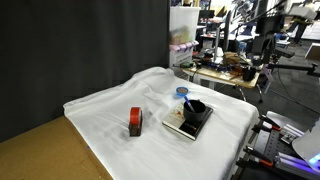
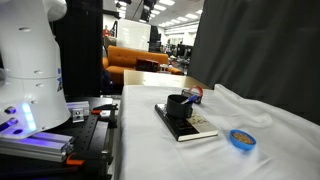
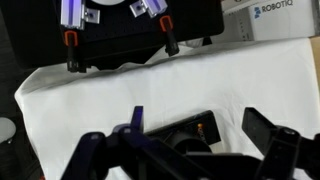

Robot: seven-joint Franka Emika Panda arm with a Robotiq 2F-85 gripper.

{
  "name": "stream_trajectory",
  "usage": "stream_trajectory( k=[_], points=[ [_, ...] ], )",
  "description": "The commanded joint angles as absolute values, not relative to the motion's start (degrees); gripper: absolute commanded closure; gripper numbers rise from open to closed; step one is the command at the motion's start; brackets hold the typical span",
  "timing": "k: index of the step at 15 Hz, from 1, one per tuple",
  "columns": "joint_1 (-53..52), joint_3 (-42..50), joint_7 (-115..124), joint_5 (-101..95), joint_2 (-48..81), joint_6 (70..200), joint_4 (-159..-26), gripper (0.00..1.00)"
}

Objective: Move the marker from the cup to the table

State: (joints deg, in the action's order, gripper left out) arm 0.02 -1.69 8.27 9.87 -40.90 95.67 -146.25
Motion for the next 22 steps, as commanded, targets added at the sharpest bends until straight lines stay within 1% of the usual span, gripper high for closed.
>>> stream_trajectory(
  k=[1, 3, 6, 7, 8, 10, 19, 22],
  points=[
    [1.78, 2.4, -1.94, 6.17, -32.07, 109.9, -152.58, 0.0],
    [2.93, 5.64, -7.18, 4.09, -23.03, 120.69, -154.54, 0.0],
    [3.66, 9.72, -14.26, 4.34, -8.99, 134.44, -153.46, 0.0],
    [3.94, 8.38, -11.02, 3.98, -15.78, 131.0, -156.47, 0.0],
    [4.22, 9.13, -12.75, 4.05, -11.7, 134.18, -155.86, 0.0],
    [4.34, 9.15, -13.48, 4.06, -7.8, 135.33, -153.94, 0.0],
    [4.12, 9.06, -13.48, 4.07, -8.35, 135.1, -153.35, 0.0],
    [4.04, 8.99, -13.62, 4.09, -6.76, 136.68, -152.36, 0.0]
  ],
)
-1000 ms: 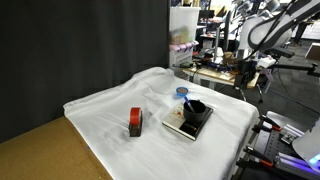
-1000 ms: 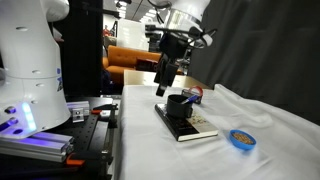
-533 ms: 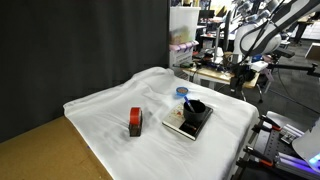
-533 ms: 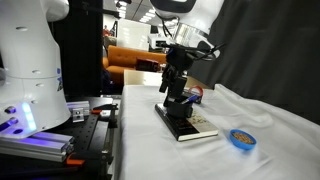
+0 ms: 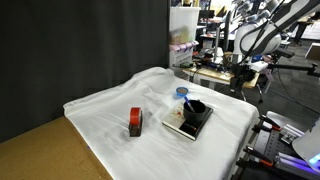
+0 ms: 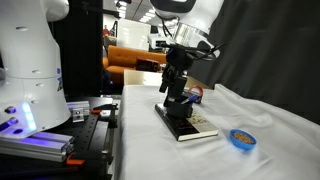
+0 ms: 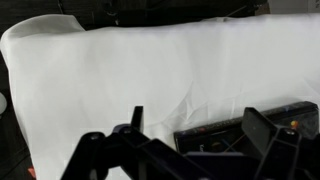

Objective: Move the marker from the cup to the table

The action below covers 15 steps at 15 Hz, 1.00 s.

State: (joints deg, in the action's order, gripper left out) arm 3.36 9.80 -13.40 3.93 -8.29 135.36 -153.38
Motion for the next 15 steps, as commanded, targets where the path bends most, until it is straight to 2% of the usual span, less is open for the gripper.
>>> stream_trajectory(
  k=[1, 12, 13, 15],
  points=[
    [3.95, 8.92, -13.81, 4.13, -5.88, 137.72, -151.87, 0.0],
    [4.35, 4.77, -16.0, 9.64, 11.83, 145.87, -137.97, 0.0],
    [4.62, 4.86, -14.81, 8.27, 9.01, 145.06, -140.66, 0.0],
    [4.68, 4.12, -14.71, 8.22, 11.47, 145.25, -138.39, 0.0]
  ],
)
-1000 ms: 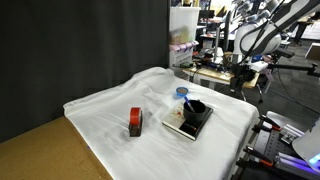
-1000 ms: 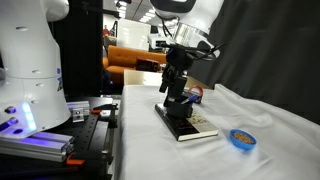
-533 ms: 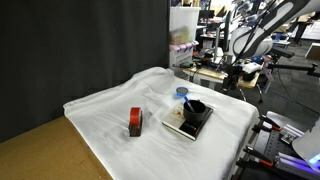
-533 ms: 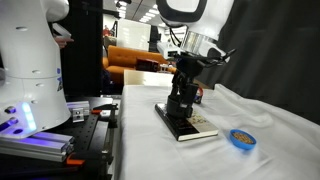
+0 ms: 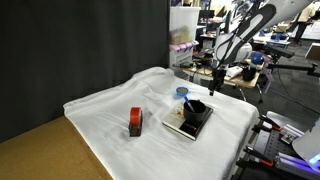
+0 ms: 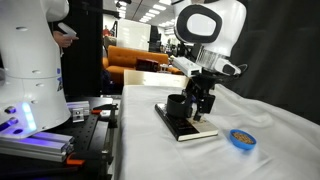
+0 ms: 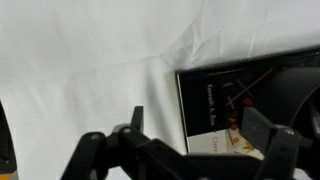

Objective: Move the marker from the cup to the table

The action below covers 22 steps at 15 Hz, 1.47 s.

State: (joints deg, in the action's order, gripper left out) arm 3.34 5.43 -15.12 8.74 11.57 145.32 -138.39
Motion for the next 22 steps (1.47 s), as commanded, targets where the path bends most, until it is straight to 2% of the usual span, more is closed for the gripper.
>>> stream_trajectory(
  k=[1, 14, 22],
  points=[
    [4.75, 4.1, -14.7, 8.2, 11.87, 145.26, -138.08, 0.0],
    [5.78, 4.16, -15.63, 6.76, 14.94, 144.38, -132.45, 0.0],
    [6.03, -0.3, -20.01, 10.47, 15.21, 144.17, -128.11, 0.0]
  ],
)
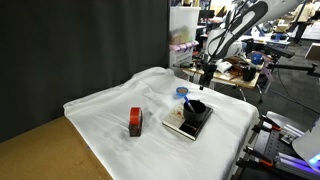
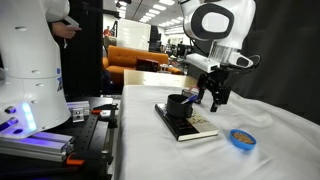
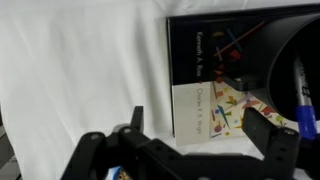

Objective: Move the marker from the cup to the table

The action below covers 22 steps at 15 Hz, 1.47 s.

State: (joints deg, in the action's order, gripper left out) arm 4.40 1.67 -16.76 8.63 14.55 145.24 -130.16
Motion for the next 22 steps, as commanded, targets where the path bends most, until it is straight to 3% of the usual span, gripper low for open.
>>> stream_trajectory(
  k=[1, 22],
  points=[
    [6.06, -0.66, -20.47, 10.72, 15.14, 144.13, -127.65, 0.0],
    [5.77, -5.62, -31.7, 25.04, 10.21, 136.65, -127.76, 0.0]
  ],
)
